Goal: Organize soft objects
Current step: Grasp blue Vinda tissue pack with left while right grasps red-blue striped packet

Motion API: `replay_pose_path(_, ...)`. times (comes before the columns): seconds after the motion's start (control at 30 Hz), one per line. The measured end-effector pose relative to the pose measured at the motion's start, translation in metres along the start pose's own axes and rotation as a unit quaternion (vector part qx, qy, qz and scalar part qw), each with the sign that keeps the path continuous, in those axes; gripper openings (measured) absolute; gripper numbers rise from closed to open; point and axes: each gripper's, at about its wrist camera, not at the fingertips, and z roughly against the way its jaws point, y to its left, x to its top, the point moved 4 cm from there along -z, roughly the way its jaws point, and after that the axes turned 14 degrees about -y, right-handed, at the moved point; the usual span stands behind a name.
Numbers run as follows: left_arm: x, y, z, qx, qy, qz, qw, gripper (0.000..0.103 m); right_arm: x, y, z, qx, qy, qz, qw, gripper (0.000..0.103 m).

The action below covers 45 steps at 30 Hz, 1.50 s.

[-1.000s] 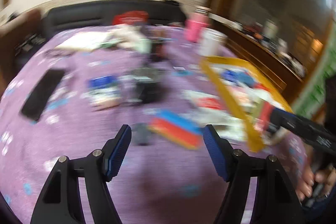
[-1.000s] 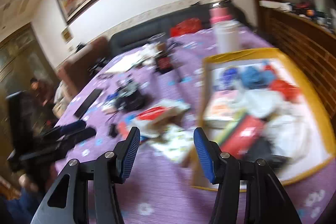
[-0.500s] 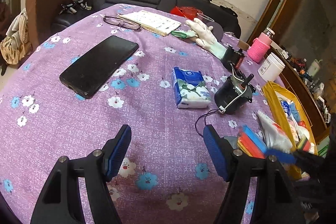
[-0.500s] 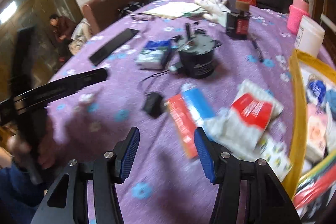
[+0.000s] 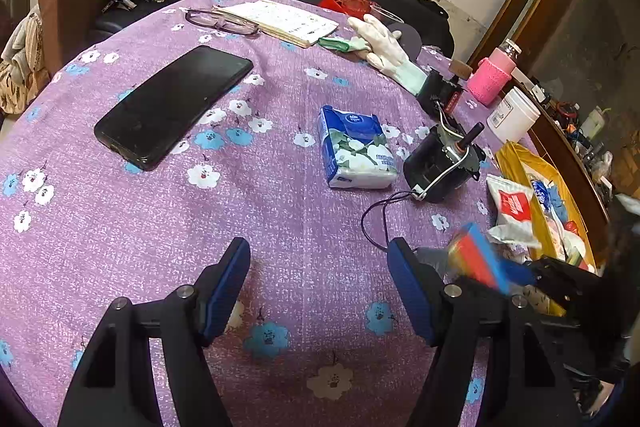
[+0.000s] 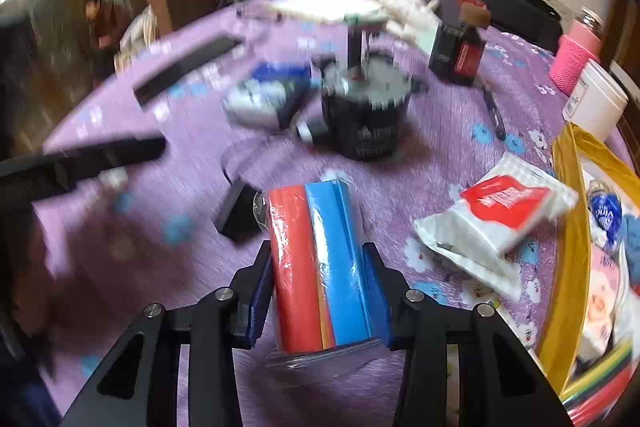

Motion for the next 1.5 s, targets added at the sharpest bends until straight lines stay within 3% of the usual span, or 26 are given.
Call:
replay_pose_path(0.13, -0.002, -0.004, -0.002, -0.001, 0.006, -0.007, 1.0, 0.07, 0.015, -0.007, 0.014, -0.021, -0.083, -0.022, 0.996, 0.045)
replay_pose_path(0.23, -0.001, -0.009, -0.003, 0.003, 0.018, -0.016, 0.9997, 0.07, 0.016, -0.023, 0.024, 0.019, -0.117, -0.065, 0.991, 0.045)
replay_pose_path(0.37, 0.017, -0.017, -0.012, 0.006, 0.039, -0.015, 0.9991, 0.07, 0.025, -0.035, 0.041, 0.019, -0.163, -0.078, 0.983, 0.046)
replay_pose_path(0.63, 0.054, -0.026, -0.063, 0.026, 0.071, -0.009, 0.9971, 0.07, 0.025, -0.046, 0.052, 0.047, -0.173, -0.117, 0.977, 0.046)
replay_pose_path(0.9, 0.049, -0.033, -0.093, 0.022, 0.094, -0.031, 0.9948, 0.071, 0.022, -0.048, 0.053, 0.052, -0.169, -0.128, 0.976, 0.046)
replay_pose_path(0.97, 0.048, -0.033, -0.1, 0.029, 0.093, -0.038, 0.9945, 0.077, 0.022, -0.048, 0.052, 0.053, -0.169, -0.128, 0.976, 0.046)
replay_pose_path(1.07, 0.046, -0.033, -0.108, 0.04, 0.081, -0.049, 0.9948, 0.078, 0.022, -0.049, 0.051, 0.051, -0.168, -0.13, 0.976, 0.046)
replay_pose_path(1.13, 0.044, -0.033, -0.106, 0.054, 0.069, -0.065, 0.994, 0.069, 0.022, -0.05, 0.05, 0.05, -0.167, -0.131, 0.976, 0.046)
replay_pose_path(1.17, 0.044, -0.033, -0.105, 0.055, 0.068, -0.071, 0.9937, 0.051, 0.022, -0.05, 0.05, 0.05, -0.166, -0.131, 0.976, 0.046)
replay_pose_path(1.37, 0.039, -0.028, -0.082, 0.05, 0.075, -0.073, 0.9932, 0.05, 0.022, -0.05, 0.05, 0.051, -0.166, -0.131, 0.976, 0.046)
replay_pose_path(1.5, 0.028, -0.033, -0.049, 0.038, 0.057, -0.08, 0.9945, 0.05, 0.021, -0.049, 0.049, 0.049, -0.163, -0.127, 0.977, 0.046)
